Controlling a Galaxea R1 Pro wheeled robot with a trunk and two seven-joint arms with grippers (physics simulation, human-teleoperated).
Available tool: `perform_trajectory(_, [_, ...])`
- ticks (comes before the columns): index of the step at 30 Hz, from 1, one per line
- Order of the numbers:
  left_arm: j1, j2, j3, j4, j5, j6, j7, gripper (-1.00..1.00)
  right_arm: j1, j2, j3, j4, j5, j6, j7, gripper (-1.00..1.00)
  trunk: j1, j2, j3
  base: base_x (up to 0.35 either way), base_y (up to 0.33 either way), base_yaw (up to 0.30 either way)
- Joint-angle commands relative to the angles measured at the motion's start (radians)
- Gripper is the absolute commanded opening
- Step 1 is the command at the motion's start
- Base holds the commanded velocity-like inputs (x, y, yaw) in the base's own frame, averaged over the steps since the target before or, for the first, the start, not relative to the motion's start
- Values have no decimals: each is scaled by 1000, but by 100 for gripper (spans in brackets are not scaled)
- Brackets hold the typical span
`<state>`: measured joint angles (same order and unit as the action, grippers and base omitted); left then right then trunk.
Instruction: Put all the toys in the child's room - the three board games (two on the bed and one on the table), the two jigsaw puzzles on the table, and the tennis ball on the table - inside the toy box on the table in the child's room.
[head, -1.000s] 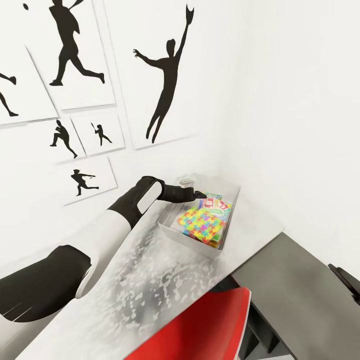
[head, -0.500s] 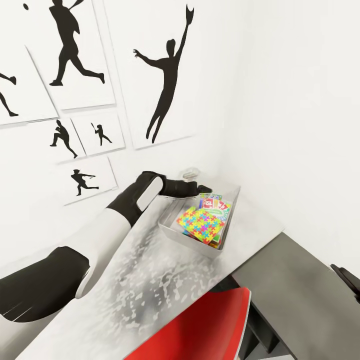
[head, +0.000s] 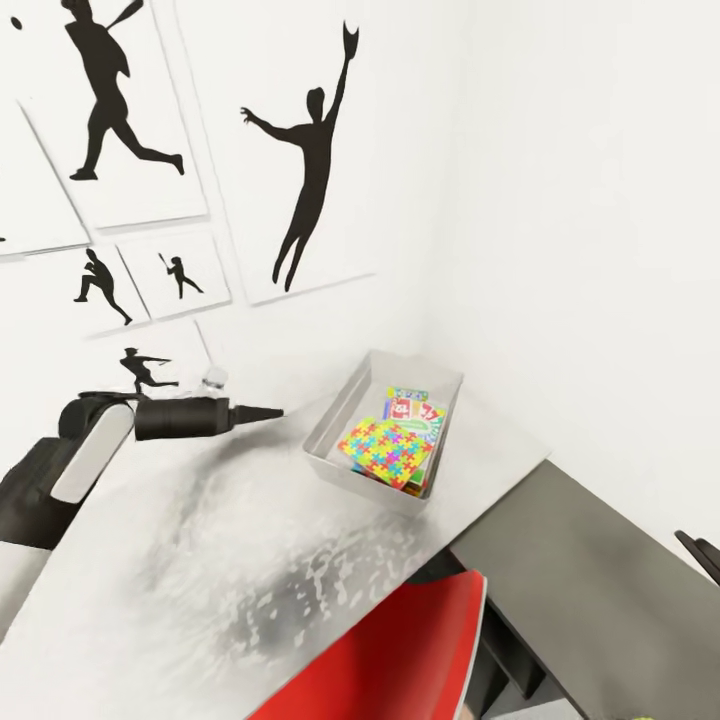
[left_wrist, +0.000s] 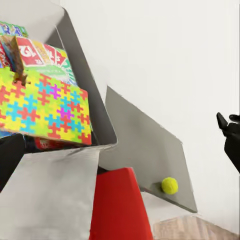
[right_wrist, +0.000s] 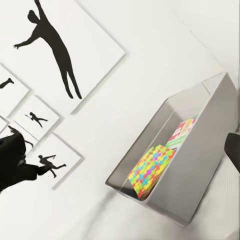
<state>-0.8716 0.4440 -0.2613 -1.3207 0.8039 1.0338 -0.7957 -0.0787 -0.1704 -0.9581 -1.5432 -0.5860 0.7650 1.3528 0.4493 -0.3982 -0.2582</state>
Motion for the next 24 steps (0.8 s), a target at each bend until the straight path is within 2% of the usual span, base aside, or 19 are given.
perform_trajectory(1, [68,40,44,-10,22,1,-36,100,-1,0,0,0,-2,8,2,100,1,-2,0,0,0,-184])
perform_trajectory(2, [126,64,88,-17,31,-4,-63,100,-1,1,0,0,-2,8,3,100,1,-2,1,0,0,-184])
perform_trajectory(4, [240,90,193,-23,39,-17,-104,100,-1,2,1,0,-2,8,3,100,1,-2,3,0,0,-184])
perform_trajectory(5, [321,99,283,-25,39,-27,-121,100,-1,4,1,0,-1,8,3,100,1,-2,5,0,0,-159])
perform_trajectory(7, [417,104,395,-25,39,-34,-132,100,-1,6,1,-1,0,8,3,100,1,-2,6,0,0,-94])
perform_trajectory(9, [484,103,485,-22,39,-39,-137,100,-1,9,3,-2,3,8,3,100,1,-2,6,0,0,-39])
perform_trajectory(11, [516,103,545,-21,41,-42,-140,100,-2,11,7,-3,6,7,2,100,1,-2,7,0,0,-16])
perform_trajectory(13, [531,103,578,-20,40,-43,-141,100,-2,12,10,-4,7,1,2,100,1,-2,7,0,0,-6])
perform_trajectory(15, [538,104,592,-19,40,-43,-142,100,-2,12,12,-5,7,-4,1,100,1,-2,7,0,0,-3])
perform_trajectory(24, [542,103,602,-19,43,-43,-143,100,-2,14,13,-7,6,-7,1,100,1,-2,7,-108,-180,-7])
